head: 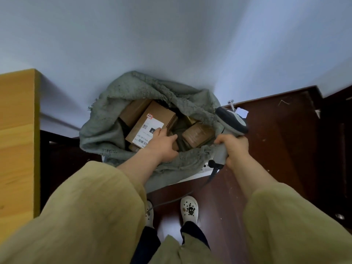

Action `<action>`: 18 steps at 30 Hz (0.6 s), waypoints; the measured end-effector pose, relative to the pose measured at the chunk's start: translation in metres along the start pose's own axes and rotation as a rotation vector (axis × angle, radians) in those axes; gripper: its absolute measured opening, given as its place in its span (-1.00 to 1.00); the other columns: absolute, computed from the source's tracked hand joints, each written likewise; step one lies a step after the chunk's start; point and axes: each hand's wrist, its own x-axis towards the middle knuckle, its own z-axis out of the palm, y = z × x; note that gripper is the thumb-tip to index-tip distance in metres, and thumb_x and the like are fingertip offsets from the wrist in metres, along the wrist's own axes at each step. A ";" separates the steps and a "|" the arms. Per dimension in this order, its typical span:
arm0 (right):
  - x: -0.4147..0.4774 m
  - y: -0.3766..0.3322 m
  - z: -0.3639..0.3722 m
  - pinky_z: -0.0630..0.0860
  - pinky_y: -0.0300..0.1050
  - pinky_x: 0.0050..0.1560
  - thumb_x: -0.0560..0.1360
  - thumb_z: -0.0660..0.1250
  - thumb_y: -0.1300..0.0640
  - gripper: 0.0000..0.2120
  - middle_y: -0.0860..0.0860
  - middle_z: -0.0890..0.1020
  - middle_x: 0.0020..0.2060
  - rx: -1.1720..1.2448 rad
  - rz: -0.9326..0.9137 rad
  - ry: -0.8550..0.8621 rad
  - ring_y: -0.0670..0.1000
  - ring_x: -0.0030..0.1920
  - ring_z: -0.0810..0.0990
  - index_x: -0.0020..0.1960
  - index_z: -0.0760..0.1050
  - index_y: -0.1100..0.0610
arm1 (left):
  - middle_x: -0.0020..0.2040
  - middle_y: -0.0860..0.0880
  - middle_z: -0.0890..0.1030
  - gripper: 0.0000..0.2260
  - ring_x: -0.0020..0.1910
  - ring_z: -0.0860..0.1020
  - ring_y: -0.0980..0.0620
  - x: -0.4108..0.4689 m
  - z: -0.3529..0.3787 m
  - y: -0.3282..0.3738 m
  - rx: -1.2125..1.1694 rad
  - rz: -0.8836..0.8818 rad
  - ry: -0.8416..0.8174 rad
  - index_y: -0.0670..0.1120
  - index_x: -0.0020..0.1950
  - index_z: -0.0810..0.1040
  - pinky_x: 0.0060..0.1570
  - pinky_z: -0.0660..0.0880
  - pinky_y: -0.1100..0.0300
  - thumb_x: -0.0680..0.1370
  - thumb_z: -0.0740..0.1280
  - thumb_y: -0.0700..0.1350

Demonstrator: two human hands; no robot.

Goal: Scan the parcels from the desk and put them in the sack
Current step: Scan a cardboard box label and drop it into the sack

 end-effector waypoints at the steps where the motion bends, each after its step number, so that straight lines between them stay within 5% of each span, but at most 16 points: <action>1: -0.005 0.000 0.001 0.50 -0.07 -0.25 0.28 0.37 0.46 -0.71 0.11 0.54 -0.21 -0.008 -0.004 -0.002 0.09 -0.23 0.53 -0.03 0.46 0.26 | 0.57 -0.14 -0.09 -0.36 0.53 -0.18 -0.16 -0.003 -0.002 -0.001 0.000 -0.004 0.012 0.08 0.56 0.08 0.48 -0.03 -0.02 0.54 0.28 0.05; 5: -0.037 -0.004 0.010 0.62 0.06 -0.15 0.39 0.32 0.48 -0.83 0.17 0.59 -0.29 0.048 0.028 -0.197 0.10 -0.33 0.60 -0.09 0.46 0.28 | 0.57 -0.14 -0.05 -0.32 0.53 -0.14 -0.18 -0.026 -0.015 -0.006 0.036 -0.038 0.098 0.09 0.56 0.03 0.49 0.00 -0.05 0.53 0.29 0.08; 11: -0.113 -0.018 0.053 0.52 -0.16 -0.44 0.46 0.33 0.35 -0.95 0.11 0.58 -0.47 -0.037 -0.021 -0.464 -0.03 -0.54 0.52 -0.15 0.52 0.24 | 0.55 -0.16 0.08 -0.33 0.53 0.03 -0.15 -0.108 -0.049 -0.031 -0.033 -0.109 0.366 0.01 0.57 0.06 0.49 0.05 -0.02 0.53 0.28 0.04; 18: -0.228 -0.006 0.135 0.44 -0.21 -0.49 0.47 0.29 0.34 -0.91 0.08 0.51 -0.52 -0.184 0.016 -0.873 -0.06 -0.60 0.43 -0.21 0.46 0.24 | 0.44 -0.15 0.29 -0.41 0.43 0.24 -0.16 -0.248 -0.052 -0.098 -0.289 -0.432 0.619 -0.14 0.52 0.16 0.36 0.23 0.04 0.55 0.27 -0.05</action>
